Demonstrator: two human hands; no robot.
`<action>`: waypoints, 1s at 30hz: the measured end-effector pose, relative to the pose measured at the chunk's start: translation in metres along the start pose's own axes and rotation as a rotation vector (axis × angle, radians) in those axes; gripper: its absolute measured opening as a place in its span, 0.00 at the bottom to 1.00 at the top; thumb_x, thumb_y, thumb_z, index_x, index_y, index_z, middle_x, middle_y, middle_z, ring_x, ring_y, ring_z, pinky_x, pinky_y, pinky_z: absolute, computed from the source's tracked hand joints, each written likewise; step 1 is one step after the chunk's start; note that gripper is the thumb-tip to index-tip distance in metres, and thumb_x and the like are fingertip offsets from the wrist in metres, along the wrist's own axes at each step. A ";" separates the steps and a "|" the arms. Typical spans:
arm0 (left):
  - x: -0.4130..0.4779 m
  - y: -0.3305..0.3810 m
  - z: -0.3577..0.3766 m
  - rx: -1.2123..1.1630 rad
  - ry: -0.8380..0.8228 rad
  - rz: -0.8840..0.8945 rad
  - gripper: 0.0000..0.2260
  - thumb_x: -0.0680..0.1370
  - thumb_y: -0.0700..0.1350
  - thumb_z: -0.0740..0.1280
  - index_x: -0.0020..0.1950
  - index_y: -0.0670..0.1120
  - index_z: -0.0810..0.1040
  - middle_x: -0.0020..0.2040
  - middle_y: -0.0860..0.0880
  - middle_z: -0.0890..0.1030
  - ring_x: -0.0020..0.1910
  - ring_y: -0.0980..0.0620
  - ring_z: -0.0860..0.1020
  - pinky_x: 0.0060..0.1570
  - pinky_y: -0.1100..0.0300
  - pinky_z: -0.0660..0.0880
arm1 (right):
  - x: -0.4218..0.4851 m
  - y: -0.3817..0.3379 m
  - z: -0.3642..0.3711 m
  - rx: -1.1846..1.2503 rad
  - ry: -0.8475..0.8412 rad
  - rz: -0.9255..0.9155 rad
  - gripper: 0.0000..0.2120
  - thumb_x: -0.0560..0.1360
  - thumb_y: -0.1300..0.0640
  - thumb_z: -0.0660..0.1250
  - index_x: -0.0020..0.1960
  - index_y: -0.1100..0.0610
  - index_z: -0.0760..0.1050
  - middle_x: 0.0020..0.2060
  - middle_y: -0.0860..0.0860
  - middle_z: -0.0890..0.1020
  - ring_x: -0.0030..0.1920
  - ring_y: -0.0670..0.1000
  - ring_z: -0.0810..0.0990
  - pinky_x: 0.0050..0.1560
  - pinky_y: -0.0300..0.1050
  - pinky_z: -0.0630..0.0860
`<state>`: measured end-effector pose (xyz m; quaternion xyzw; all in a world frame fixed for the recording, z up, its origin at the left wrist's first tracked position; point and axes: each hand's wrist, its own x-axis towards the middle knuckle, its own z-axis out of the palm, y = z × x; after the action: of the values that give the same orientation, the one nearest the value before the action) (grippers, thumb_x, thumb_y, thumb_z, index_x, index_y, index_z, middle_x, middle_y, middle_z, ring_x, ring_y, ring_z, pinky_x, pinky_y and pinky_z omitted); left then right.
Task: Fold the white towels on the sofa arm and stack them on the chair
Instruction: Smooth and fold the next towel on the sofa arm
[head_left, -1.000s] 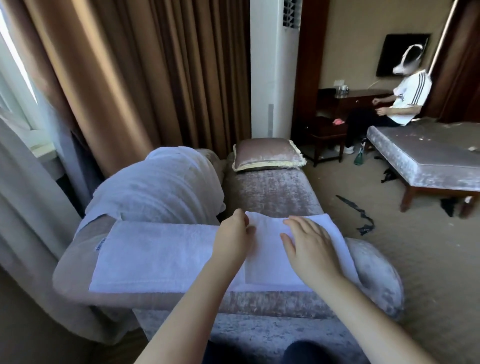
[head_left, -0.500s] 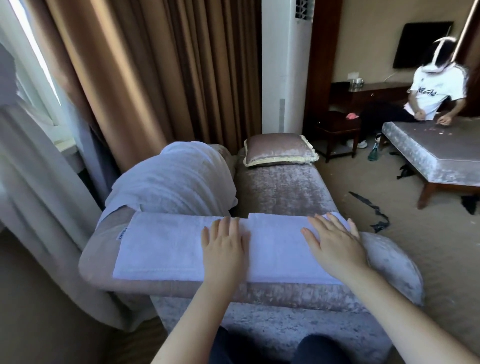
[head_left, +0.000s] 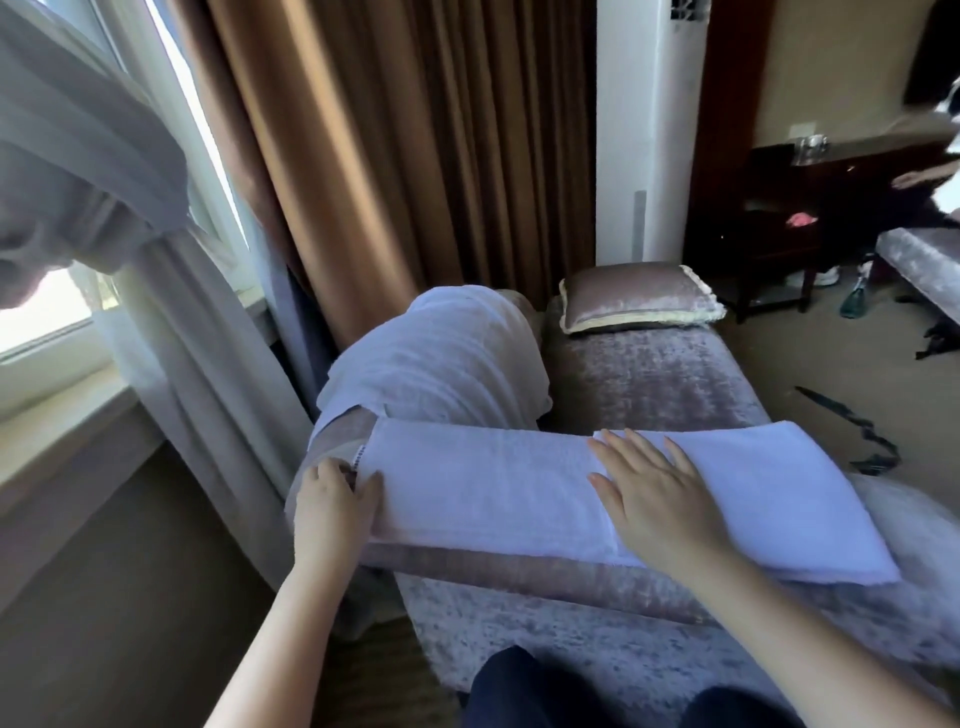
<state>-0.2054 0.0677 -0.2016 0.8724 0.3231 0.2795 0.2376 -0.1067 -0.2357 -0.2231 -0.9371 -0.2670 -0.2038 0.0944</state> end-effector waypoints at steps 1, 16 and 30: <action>0.002 0.001 -0.002 -0.010 -0.033 -0.023 0.15 0.77 0.48 0.68 0.54 0.38 0.74 0.47 0.47 0.73 0.47 0.45 0.73 0.43 0.56 0.66 | 0.000 0.000 0.001 -0.007 -0.002 -0.004 0.35 0.83 0.43 0.37 0.62 0.57 0.79 0.61 0.51 0.81 0.61 0.53 0.79 0.63 0.52 0.64; 0.028 0.118 -0.099 -0.419 -0.711 0.149 0.13 0.75 0.47 0.73 0.43 0.41 0.73 0.32 0.48 0.62 0.25 0.55 0.62 0.24 0.66 0.61 | 0.032 0.017 -0.064 0.515 0.091 0.015 0.14 0.81 0.54 0.61 0.64 0.54 0.75 0.59 0.50 0.80 0.59 0.51 0.77 0.58 0.49 0.73; -0.065 0.284 -0.005 -0.432 -0.990 0.671 0.05 0.77 0.47 0.68 0.48 0.56 0.83 0.47 0.50 0.82 0.46 0.57 0.76 0.49 0.60 0.72 | 0.027 0.073 -0.159 0.875 0.052 0.341 0.26 0.74 0.46 0.71 0.30 0.52 0.57 0.24 0.46 0.59 0.25 0.45 0.58 0.26 0.38 0.54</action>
<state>-0.1279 -0.1689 -0.0507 0.8844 -0.1798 -0.0390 0.4289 -0.0990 -0.3302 -0.0729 -0.8343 -0.1678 -0.0772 0.5195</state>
